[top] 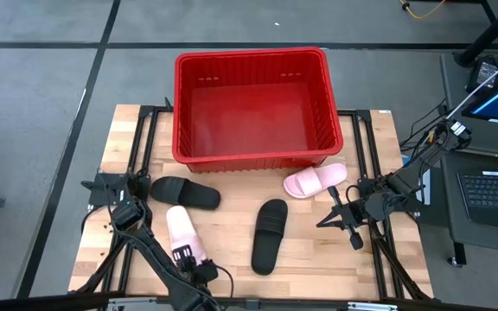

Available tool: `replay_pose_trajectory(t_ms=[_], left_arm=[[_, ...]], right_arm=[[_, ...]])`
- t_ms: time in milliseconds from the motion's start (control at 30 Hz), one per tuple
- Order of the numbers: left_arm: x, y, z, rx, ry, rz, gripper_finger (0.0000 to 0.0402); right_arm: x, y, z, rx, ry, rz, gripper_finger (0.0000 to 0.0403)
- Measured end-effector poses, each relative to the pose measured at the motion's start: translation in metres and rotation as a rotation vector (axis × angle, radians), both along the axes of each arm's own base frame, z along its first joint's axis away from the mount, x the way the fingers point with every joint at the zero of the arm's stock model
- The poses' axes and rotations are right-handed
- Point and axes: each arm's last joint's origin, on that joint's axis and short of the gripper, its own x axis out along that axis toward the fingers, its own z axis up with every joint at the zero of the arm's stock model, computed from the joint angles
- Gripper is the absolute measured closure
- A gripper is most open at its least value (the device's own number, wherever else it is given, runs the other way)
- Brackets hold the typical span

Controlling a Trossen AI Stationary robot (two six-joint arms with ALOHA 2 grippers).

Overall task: Pick and place slides into bin
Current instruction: Put the top pink slide into the red bin

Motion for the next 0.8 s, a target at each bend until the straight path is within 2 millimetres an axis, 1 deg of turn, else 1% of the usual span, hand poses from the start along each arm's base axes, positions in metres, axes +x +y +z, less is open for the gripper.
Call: replay_pose_trajectory(t_ms=[67, 200, 300, 533, 600, 800], left_arm=[[0.001, -0.004, 0.000, -0.048, -0.009, 0.008, 0.0259], [0.000, -0.011, -0.001, -0.089, -0.043, 0.015, 0.0258], [-0.001, -0.013, -0.001, -0.091, -0.056, 0.052, 0.0258], [-0.003, -0.014, -0.001, -0.064, -0.086, 0.077, 0.0258], [-0.003, -0.013, 0.002, -0.067, -0.095, 0.092, 0.0258], [-0.005, -0.010, 0.019, -0.094, -0.138, 0.131, 0.0258]], right_arm=[[0.000, 0.000, 0.000, 0.000, 0.000, 0.000, 0.0398], [0.000, 0.000, 0.000, 0.000, 0.001, 0.000, 0.0398], [0.000, 0.000, 0.000, 0.005, 0.002, -0.002, 0.0398], [0.000, 0.000, 0.000, 0.021, 0.010, -0.010, 0.0398], [0.000, 0.000, 0.000, 0.020, 0.010, -0.010, 0.0398], [0.000, 0.000, 0.000, 0.019, 0.010, -0.010, 0.0398]])
